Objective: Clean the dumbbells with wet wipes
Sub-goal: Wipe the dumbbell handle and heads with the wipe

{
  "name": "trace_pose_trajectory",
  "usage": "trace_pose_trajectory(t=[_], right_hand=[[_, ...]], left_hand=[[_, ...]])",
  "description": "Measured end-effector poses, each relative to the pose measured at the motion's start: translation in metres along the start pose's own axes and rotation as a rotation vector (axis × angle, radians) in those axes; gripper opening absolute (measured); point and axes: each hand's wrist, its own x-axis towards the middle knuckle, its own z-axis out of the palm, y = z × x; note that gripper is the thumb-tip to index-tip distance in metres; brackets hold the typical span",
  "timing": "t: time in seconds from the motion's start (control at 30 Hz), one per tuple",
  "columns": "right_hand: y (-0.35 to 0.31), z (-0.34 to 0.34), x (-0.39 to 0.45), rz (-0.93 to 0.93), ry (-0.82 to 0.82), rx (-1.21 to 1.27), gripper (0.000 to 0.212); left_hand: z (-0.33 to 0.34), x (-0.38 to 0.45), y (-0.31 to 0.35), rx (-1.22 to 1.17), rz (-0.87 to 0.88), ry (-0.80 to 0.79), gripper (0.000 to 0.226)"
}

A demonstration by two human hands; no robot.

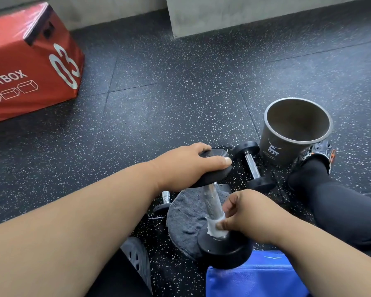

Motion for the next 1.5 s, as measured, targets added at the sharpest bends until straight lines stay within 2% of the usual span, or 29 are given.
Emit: trace_pose_trajectory(t=[0.1,0.27,0.37,0.47,0.77,0.87,0.97,1.03,1.2,1.5], right_hand=[[0.002,0.001,0.001,-0.014,-0.027,0.012,0.030],[0.004,-0.002,0.005,-0.010,-0.146,0.084,0.022],[0.005,-0.003,0.006,-0.029,-0.164,0.131,0.014],[0.001,-0.003,0.004,-0.052,-0.217,0.159,0.041],[-0.013,0.003,0.005,-0.071,-0.260,0.113,0.043],[-0.016,0.008,0.007,-0.052,-0.257,0.207,0.036],[-0.020,0.017,0.007,-0.031,-0.218,0.284,0.048],[-0.022,0.025,0.008,-0.024,-0.163,0.304,0.046],[-0.022,0.031,0.009,0.002,-0.076,0.093,0.047],[-0.013,0.012,0.004,-0.063,-0.217,-0.037,0.053]], left_hand=[[-0.001,0.001,0.000,0.007,-0.007,-0.007,0.090],[0.000,0.004,0.001,-0.009,-0.005,0.005,0.096],[0.000,0.004,0.002,-0.010,-0.003,0.003,0.096],[-0.001,0.004,0.001,-0.006,-0.002,-0.001,0.094],[-0.001,0.003,-0.001,0.017,0.006,-0.001,0.084],[0.000,0.003,-0.001,0.022,0.007,0.004,0.084],[0.000,0.002,-0.001,0.014,0.002,0.003,0.085],[0.000,0.001,0.000,0.013,0.004,0.003,0.086],[0.001,0.001,0.001,0.029,0.019,0.003,0.087],[0.002,0.001,0.000,0.028,0.023,0.009,0.090]])
